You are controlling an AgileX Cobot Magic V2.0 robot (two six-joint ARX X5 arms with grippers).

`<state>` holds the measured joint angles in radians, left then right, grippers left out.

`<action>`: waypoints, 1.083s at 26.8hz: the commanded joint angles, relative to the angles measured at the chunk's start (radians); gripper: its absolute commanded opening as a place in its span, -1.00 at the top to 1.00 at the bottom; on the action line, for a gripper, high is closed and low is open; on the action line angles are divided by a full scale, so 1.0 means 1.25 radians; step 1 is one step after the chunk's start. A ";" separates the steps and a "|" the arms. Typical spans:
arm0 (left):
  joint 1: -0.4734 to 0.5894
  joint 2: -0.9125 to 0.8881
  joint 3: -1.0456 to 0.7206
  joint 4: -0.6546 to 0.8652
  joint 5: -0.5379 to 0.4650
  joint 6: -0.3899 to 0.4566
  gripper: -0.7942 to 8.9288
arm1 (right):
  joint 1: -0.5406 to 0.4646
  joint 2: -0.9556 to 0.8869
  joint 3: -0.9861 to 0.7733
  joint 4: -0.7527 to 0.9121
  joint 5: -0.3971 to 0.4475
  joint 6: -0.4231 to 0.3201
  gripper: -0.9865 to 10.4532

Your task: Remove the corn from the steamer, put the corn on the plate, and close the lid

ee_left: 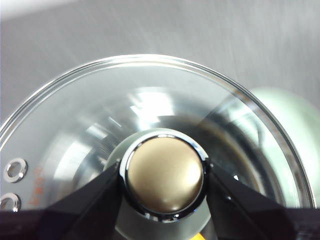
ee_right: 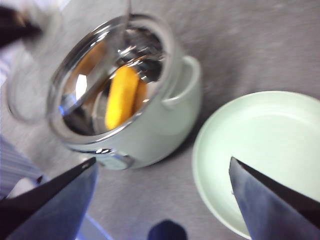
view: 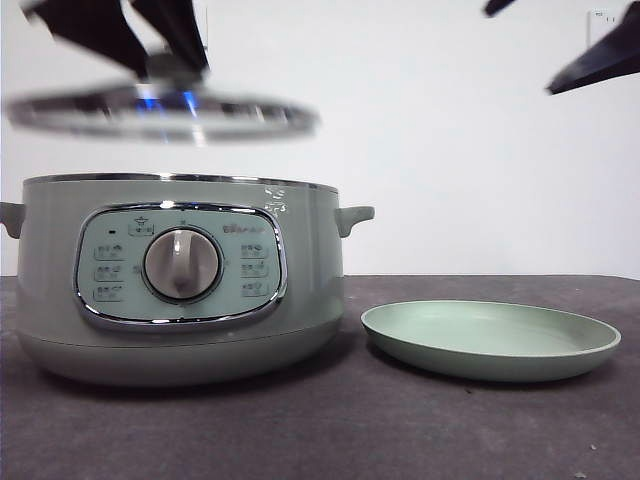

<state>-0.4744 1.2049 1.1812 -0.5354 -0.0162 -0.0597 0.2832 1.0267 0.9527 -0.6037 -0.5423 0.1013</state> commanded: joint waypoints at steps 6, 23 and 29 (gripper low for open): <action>-0.002 -0.221 0.018 -0.091 -0.195 0.010 0.85 | 0.233 0.200 0.127 0.034 0.123 0.032 0.06; -0.002 -0.465 0.018 -0.222 -0.385 0.006 0.85 | 0.432 0.708 0.655 -0.149 0.316 -0.028 0.06; -0.002 -0.471 0.018 -0.249 -0.385 0.003 0.85 | 0.466 0.844 0.787 -0.201 0.399 -0.054 0.07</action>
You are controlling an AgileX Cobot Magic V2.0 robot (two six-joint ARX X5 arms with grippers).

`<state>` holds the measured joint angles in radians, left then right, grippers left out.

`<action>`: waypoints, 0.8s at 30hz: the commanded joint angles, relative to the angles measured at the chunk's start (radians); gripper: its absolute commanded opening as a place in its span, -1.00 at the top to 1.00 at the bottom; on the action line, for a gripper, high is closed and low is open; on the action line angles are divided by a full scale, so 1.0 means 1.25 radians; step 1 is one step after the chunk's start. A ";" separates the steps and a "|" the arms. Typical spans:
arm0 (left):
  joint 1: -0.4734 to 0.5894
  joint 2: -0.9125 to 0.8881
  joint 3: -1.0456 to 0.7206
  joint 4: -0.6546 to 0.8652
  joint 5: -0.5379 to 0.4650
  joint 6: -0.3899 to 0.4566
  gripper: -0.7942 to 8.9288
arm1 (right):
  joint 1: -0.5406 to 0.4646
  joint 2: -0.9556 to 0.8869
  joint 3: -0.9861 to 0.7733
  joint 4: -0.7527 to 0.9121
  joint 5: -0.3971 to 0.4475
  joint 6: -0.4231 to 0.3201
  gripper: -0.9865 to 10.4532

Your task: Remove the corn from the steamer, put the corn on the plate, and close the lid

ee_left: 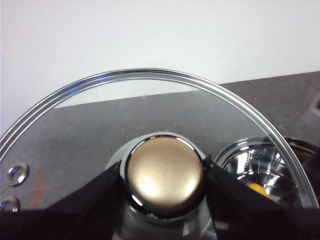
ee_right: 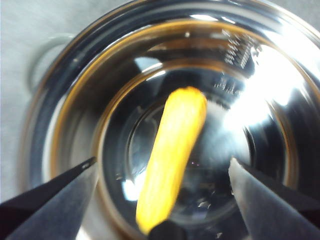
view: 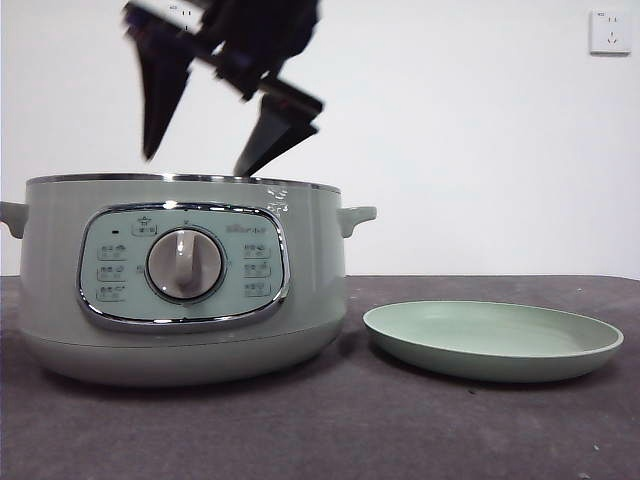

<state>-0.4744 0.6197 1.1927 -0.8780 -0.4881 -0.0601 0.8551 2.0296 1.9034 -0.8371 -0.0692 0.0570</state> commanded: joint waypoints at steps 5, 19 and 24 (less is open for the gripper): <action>-0.002 -0.003 0.009 0.017 -0.007 0.003 0.85 | 0.016 0.106 0.041 -0.016 0.039 -0.027 0.13; -0.002 -0.003 0.009 0.013 -0.007 0.003 0.85 | 0.020 0.174 0.041 0.007 0.040 -0.027 0.86; -0.002 -0.002 0.009 0.013 -0.007 0.003 0.85 | 0.020 0.153 0.058 -0.009 0.040 -0.026 0.86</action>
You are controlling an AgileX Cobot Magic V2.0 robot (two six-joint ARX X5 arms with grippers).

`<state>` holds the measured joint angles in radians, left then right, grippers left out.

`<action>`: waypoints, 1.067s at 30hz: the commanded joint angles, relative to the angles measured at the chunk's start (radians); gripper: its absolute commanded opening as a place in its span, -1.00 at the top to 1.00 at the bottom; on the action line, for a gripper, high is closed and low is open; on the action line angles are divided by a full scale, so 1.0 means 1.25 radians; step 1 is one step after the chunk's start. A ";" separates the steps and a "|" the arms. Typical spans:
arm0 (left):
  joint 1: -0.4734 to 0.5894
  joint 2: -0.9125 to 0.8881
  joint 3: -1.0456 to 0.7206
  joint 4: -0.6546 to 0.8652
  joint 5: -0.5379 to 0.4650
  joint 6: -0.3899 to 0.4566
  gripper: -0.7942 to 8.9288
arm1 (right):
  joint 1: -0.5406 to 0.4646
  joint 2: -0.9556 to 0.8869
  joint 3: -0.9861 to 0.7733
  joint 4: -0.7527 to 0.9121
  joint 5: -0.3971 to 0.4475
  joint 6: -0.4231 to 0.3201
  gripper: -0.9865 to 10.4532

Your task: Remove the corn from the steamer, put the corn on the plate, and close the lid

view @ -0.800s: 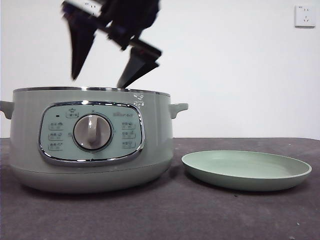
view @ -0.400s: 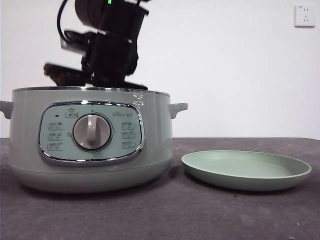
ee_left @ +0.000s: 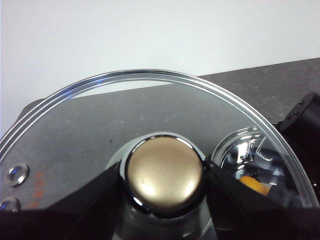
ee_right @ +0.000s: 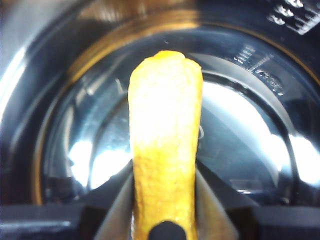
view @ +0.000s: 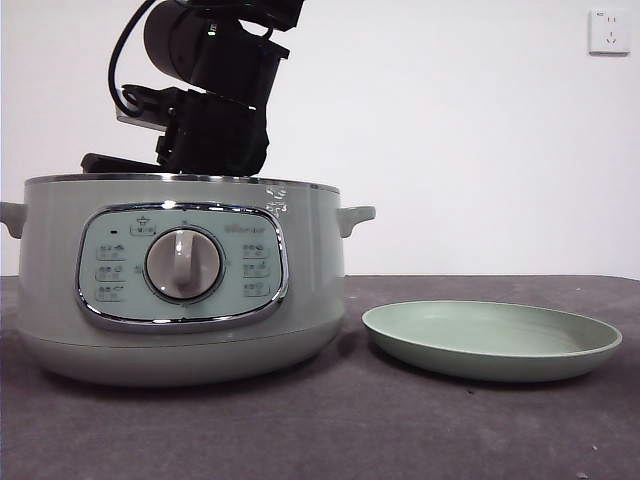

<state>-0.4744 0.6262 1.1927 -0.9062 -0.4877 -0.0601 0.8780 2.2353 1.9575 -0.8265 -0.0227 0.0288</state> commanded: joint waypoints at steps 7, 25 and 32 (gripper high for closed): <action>-0.002 0.021 0.009 0.056 -0.003 0.003 0.85 | -0.016 -0.117 0.025 -0.115 0.007 -0.026 0.86; -0.002 0.203 0.009 0.172 0.167 0.005 0.85 | -0.204 -0.278 0.000 -0.436 0.110 -0.005 0.86; -0.002 0.235 0.009 0.202 0.201 0.004 0.85 | -0.254 -0.358 -0.168 -0.380 0.148 0.017 0.86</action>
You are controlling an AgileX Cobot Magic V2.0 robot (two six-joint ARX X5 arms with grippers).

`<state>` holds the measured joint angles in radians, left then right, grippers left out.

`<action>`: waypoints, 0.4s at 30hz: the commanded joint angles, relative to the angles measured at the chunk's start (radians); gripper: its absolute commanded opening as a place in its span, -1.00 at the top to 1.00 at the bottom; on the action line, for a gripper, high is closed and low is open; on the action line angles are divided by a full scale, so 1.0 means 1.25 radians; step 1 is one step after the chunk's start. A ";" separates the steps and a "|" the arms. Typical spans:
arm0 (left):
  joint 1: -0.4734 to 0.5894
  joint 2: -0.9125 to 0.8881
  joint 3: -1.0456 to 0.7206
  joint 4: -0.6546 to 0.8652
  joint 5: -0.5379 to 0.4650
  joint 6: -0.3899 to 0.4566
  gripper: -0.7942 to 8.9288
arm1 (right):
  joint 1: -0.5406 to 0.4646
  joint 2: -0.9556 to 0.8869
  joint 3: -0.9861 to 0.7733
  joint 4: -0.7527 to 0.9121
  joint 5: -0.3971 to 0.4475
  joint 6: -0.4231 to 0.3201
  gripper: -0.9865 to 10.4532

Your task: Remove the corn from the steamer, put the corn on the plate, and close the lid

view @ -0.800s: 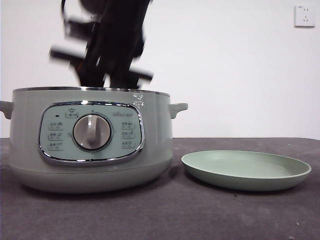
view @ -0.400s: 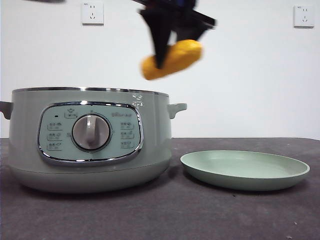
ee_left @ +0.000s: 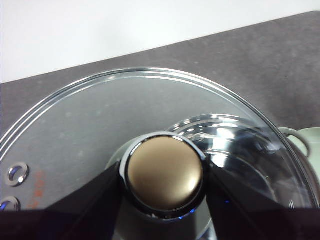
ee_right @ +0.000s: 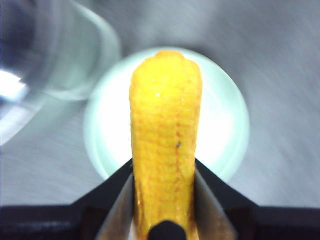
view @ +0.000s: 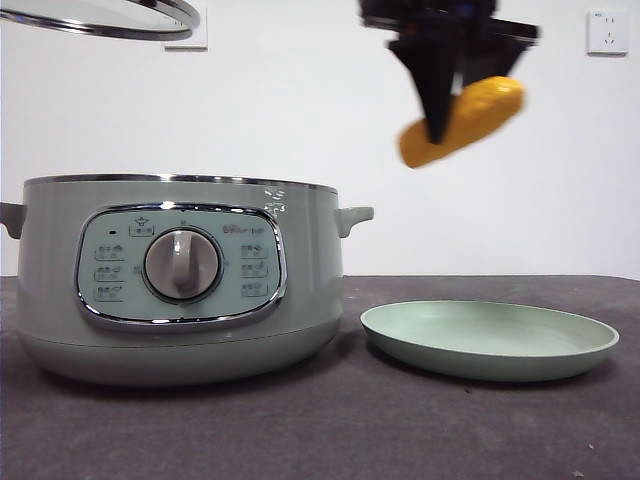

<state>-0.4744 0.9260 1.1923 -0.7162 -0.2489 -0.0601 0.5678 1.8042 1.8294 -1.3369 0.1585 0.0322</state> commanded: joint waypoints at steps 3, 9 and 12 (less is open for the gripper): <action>-0.002 0.001 0.009 0.062 0.016 0.004 0.85 | -0.020 -0.064 -0.181 0.109 0.001 0.019 0.86; -0.002 0.010 0.009 0.089 0.029 0.003 0.85 | -0.027 -0.128 -0.377 0.287 -0.001 0.039 0.86; -0.002 0.015 0.009 0.094 0.048 0.001 0.85 | -0.027 -0.129 -0.455 0.371 -0.002 0.040 0.86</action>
<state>-0.4744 0.9524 1.1923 -0.6498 -0.1917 -0.0605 0.5346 1.6333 1.2919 -0.8921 0.1574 0.0681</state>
